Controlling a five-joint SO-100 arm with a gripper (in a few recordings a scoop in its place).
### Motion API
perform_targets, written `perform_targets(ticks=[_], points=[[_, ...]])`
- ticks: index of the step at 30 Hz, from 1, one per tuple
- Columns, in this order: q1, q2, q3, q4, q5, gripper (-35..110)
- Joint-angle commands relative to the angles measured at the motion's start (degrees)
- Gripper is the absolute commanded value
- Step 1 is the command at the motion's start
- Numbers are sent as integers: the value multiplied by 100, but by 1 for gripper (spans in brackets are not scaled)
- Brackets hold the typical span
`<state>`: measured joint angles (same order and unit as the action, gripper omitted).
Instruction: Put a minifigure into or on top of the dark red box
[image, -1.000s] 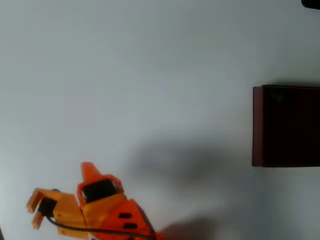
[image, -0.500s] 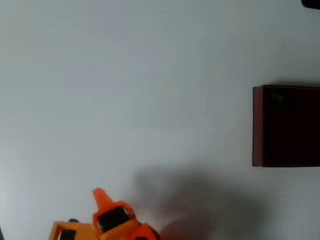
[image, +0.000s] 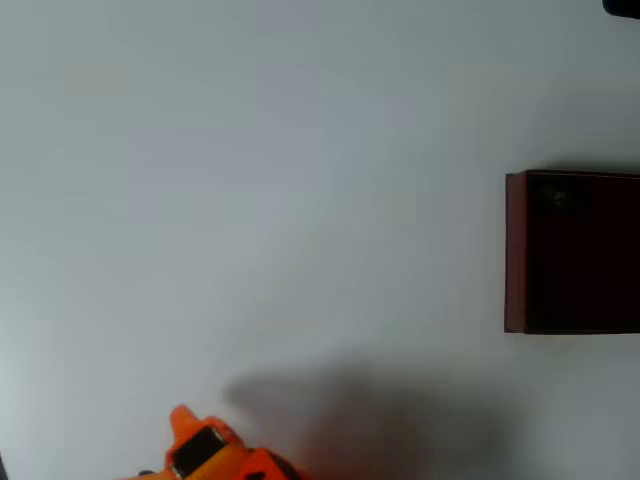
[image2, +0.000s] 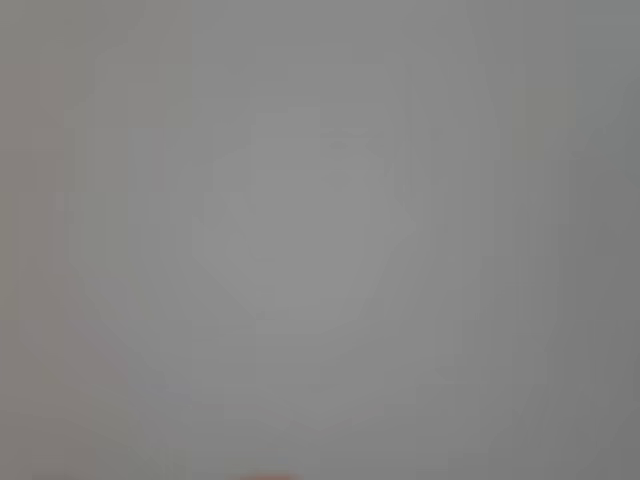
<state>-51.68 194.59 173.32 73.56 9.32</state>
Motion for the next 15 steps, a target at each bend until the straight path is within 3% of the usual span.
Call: perform_targets(ticks=[1, 5, 15], points=[[-202, 88, 88, -53, -501, 0], [-272, 88, 35, 167, -932, 0], [-360, 88, 26, 211, -905, 0]])
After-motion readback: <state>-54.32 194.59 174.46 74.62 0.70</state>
